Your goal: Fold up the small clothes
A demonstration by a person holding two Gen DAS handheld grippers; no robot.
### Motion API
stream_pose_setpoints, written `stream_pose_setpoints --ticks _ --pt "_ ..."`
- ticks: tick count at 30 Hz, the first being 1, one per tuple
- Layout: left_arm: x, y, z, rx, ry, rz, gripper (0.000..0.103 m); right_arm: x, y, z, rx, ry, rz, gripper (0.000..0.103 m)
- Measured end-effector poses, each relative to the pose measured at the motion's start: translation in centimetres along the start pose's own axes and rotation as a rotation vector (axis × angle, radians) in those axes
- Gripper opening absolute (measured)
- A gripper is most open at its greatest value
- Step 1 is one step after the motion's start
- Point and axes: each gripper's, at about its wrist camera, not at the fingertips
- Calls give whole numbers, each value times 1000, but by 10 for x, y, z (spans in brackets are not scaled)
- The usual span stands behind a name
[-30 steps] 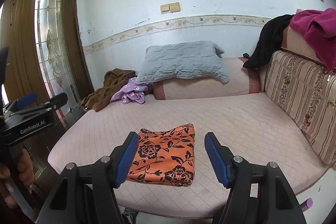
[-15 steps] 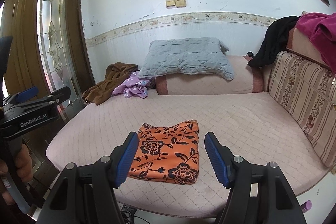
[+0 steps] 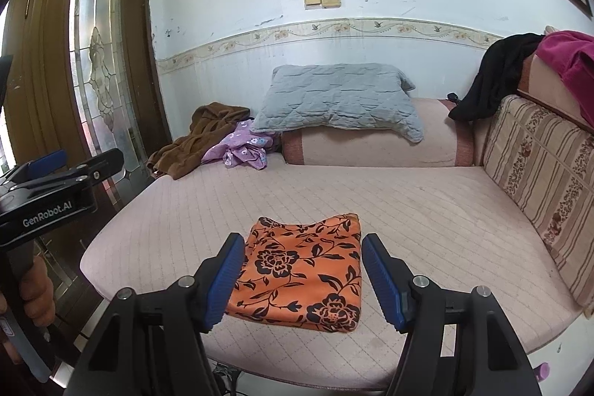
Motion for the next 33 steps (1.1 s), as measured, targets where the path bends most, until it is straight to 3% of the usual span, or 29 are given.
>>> stream_pose_setpoints --ticks 19,33 --pt "-14 -6 -1 33 5 -18 101 -19 -15 13 -25 35 -16 69" --pt "-28 -61 -4 66 39 30 101 -39 -68 7 -52 31 5 69"
Point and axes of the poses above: each gripper's, at about its wrist camera, not at the fingertips, and y roughly against the way its jaws point, z to its left, x to its underside, and after that the axes turned 3 degrees about x, right-handed
